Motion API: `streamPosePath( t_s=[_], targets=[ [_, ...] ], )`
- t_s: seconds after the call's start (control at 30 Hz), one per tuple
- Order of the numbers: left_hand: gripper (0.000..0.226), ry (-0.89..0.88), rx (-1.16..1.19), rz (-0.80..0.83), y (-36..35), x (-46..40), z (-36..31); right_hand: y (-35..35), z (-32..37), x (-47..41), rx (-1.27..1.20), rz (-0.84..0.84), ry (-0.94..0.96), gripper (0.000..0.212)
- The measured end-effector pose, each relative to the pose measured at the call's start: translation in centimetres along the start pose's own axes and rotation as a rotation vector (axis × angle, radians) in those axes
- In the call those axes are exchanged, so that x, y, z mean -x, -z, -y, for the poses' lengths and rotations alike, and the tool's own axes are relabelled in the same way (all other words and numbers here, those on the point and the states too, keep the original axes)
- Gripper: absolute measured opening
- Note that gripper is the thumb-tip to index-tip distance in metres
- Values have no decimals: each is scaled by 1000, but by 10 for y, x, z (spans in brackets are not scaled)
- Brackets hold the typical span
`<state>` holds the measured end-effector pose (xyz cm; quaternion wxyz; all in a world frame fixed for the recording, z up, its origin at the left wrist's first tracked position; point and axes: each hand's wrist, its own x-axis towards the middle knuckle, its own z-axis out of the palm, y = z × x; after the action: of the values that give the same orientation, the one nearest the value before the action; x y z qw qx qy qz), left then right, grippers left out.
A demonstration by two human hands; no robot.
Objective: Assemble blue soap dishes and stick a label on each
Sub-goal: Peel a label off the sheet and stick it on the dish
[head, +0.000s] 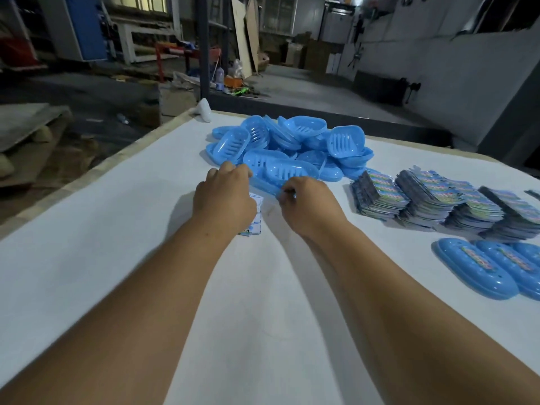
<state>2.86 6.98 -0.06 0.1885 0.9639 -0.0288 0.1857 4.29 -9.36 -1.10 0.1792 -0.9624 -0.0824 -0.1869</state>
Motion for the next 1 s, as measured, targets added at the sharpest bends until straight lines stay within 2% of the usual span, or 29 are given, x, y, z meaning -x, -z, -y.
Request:
streamPosePath(
  t_s=[0.13, 0.33, 0.47, 0.53, 0.63, 0.73, 0.77, 0.83, 0.93, 1.0],
  targets=[
    [69, -86, 44, -14, -1, -1, 0, 11, -4, 2, -211, -51, -28, 9],
    [89, -337, 212, -26, 7, 7, -15, 41, -9, 3, -525, -142, -148, 25],
    [83, -405, 309, 63, 9, 12, -23, 59, -19, 16, -794, -4, -386, 29],
    [81, -381, 310, 159, 8, 13, -27, 65, -26, 25, -767, 80, -441, 26],
    [69, -341, 335, 272, 6, 15, -29, 71, -33, 42, -695, 190, -339, 20],
    [67, -312, 296, 356, 5, 16, -27, 75, -40, 54, -586, 366, -186, 58],
    [68, -308, 287, 371, 5, 16, -26, 76, -40, 56, -501, 387, -145, 64],
    [69, -295, 279, 395, 5, 16, -25, 75, -39, 57, -406, 381, -96, 61],
    [72, -279, 260, 438, 5, 16, -24, 71, -41, 58, -430, 370, -74, 54],
    [74, -271, 264, 471, 5, 16, -23, 69, -44, 57, -395, 361, -66, 58]
  ],
)
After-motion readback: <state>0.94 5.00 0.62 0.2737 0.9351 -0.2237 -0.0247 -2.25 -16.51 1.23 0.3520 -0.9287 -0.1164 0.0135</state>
